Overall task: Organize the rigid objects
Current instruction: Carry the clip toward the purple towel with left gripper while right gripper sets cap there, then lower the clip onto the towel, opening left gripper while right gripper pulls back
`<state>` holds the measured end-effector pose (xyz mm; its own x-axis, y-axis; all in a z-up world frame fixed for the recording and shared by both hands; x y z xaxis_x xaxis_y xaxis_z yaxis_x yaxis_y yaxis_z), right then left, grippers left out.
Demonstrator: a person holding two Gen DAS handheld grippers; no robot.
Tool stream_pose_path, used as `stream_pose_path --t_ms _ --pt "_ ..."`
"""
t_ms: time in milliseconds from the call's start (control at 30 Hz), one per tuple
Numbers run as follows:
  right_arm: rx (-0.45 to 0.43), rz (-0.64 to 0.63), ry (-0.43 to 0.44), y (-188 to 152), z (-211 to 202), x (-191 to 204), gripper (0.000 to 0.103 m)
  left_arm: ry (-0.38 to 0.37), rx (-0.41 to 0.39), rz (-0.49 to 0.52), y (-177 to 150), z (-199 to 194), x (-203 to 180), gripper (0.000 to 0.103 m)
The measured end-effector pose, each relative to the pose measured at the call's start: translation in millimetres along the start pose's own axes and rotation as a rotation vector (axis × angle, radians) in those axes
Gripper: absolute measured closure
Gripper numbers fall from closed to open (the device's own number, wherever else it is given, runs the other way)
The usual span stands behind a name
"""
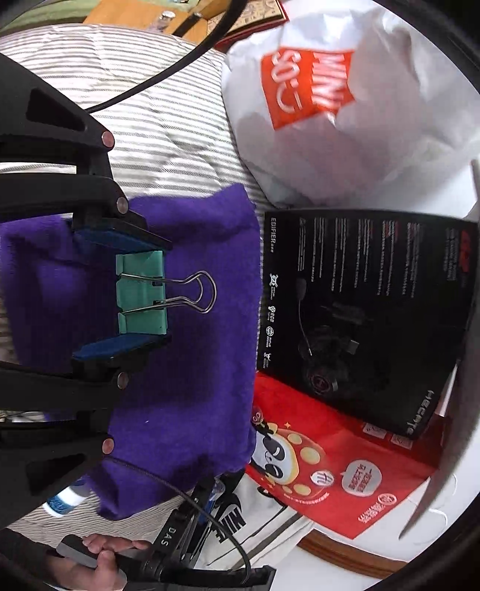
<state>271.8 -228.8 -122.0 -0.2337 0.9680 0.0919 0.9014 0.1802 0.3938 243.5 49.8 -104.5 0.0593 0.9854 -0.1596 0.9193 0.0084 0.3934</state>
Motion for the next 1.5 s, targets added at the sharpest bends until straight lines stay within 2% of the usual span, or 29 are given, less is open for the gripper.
stream_pose_path --t_ms 333,567,633,667,700,767,1100,1500 --pt "0.151 -0.006 -0.039 31 59 3 0.073 0.008 0.040 0.010 15 28 1 0.063" --pt "0.179 -0.013 -0.037 27 67 1 0.072 0.006 0.051 0.006 19 34 4 0.063" --pt "0.186 -0.020 -0.037 27 67 0 0.069 0.004 0.054 0.007 20 36 3 0.063" --pt "0.190 -0.023 -0.034 31 70 2 0.062 0.003 0.056 0.007 20 37 3 0.063" --pt "0.193 -0.026 -0.030 30 70 2 0.055 0.003 0.059 0.007 21 39 2 0.063" --pt "0.195 -0.030 -0.035 27 70 2 0.048 0.004 0.068 0.005 22 43 1 0.063" --pt "0.194 -0.054 -0.044 12 49 -1 0.044 0.022 0.100 -0.001 33 61 -1 0.063" --pt "0.144 -0.037 -0.022 -16 9 1 0.044 0.069 0.137 0.008 41 80 -8 0.063"
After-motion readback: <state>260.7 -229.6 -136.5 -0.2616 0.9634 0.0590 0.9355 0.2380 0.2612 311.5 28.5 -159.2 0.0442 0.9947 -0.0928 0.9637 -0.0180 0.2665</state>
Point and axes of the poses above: each gripper's, at about its wrist camera, not at the fingertips, and z roughly the way its jaws point, x to its left, y to its top, the point moved 3 cm from there along z, roughly the way its jaws point, and after that the axes turned 15 degrees about x, right-handed, at the moved point
